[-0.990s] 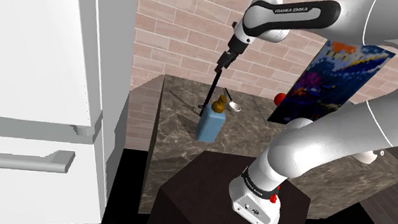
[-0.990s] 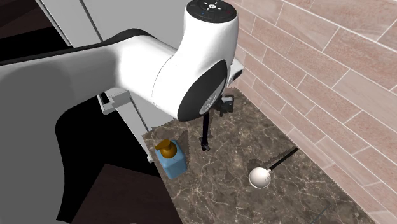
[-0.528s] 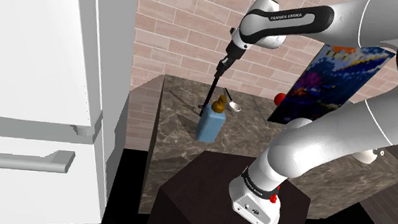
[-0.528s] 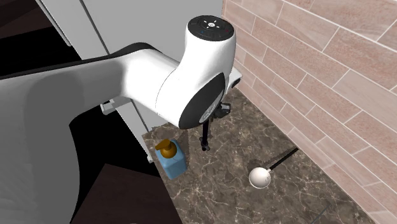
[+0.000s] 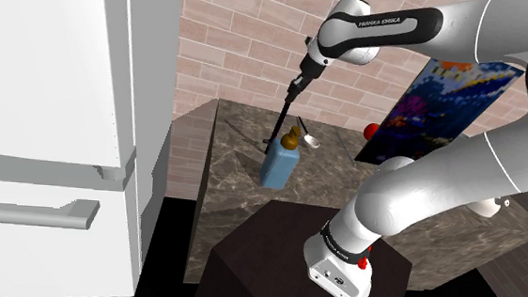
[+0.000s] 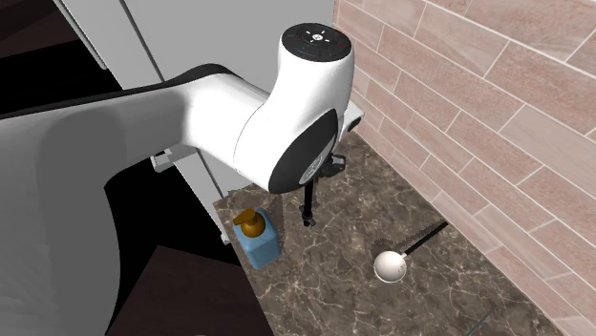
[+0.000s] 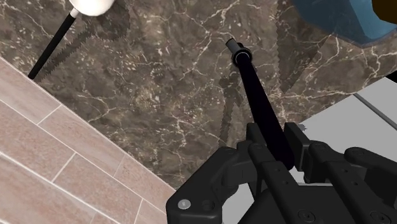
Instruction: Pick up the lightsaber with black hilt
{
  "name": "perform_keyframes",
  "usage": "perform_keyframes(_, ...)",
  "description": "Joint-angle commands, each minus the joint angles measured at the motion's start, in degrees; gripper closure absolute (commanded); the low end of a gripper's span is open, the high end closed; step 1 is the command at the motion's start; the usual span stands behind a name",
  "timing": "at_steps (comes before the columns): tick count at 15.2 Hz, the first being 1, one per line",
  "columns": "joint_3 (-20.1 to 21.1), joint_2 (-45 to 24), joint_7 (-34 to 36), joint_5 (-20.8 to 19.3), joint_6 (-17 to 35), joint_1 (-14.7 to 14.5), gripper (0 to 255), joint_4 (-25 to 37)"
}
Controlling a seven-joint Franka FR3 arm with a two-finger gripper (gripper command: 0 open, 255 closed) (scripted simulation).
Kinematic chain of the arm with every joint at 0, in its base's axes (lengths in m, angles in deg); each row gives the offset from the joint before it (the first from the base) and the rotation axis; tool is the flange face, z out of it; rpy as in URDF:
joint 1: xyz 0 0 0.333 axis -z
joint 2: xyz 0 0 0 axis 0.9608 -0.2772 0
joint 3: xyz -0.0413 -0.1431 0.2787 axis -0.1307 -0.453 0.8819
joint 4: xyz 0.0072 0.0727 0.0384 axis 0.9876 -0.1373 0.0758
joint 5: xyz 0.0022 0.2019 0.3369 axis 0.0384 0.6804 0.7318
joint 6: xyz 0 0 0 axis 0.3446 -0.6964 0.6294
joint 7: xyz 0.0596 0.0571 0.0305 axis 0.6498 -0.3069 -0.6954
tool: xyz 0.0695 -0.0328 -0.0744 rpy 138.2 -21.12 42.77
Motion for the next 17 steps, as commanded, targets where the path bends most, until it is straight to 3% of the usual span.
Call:
perform_keyframes(1, 0.14, 0.19, 0.1, 0.01, -0.8, -0.01, 255, 0.56)
perform_keyframes(17, 1.9, 2.65, 1.08, 0.22, -12.24, -0.12, 255, 9.59)
